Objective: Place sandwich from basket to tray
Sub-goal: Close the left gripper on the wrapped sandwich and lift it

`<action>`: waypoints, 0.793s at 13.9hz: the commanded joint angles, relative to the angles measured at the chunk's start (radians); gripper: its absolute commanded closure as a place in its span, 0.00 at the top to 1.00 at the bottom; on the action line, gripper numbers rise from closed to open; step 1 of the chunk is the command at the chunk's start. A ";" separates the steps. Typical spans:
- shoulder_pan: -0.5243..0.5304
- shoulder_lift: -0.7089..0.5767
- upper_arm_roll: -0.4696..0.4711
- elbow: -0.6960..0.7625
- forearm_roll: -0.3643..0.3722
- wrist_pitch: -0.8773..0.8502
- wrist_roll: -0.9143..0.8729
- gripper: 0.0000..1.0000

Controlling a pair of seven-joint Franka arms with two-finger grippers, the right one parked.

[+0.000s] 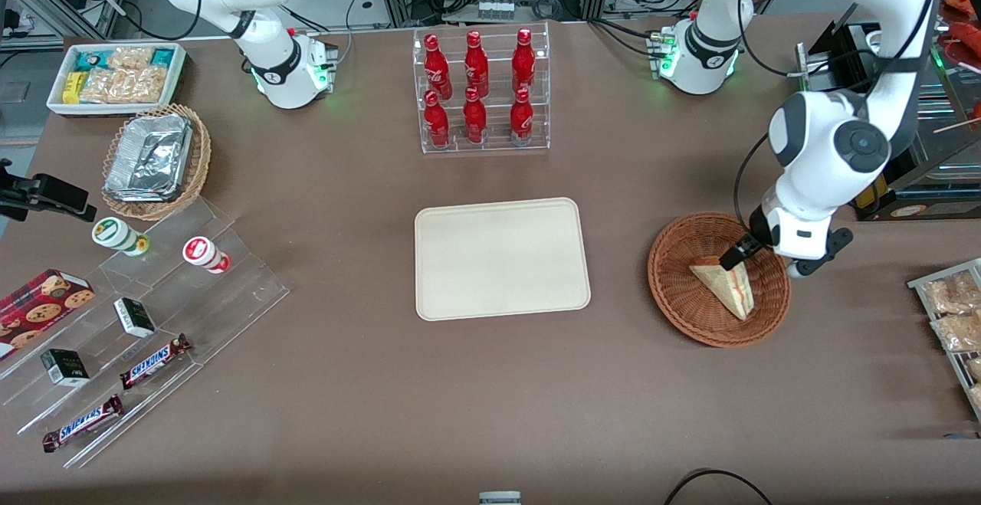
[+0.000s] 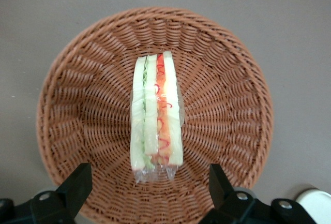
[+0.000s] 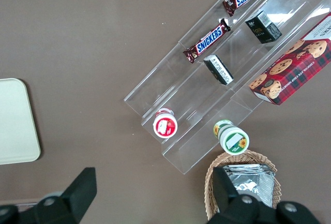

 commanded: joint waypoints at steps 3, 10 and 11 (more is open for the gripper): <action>-0.004 0.132 0.005 0.008 0.085 0.091 -0.032 1.00; -0.002 0.179 0.011 0.086 0.087 0.122 -0.055 0.00; -0.002 0.169 0.011 0.100 0.089 0.091 -0.053 0.00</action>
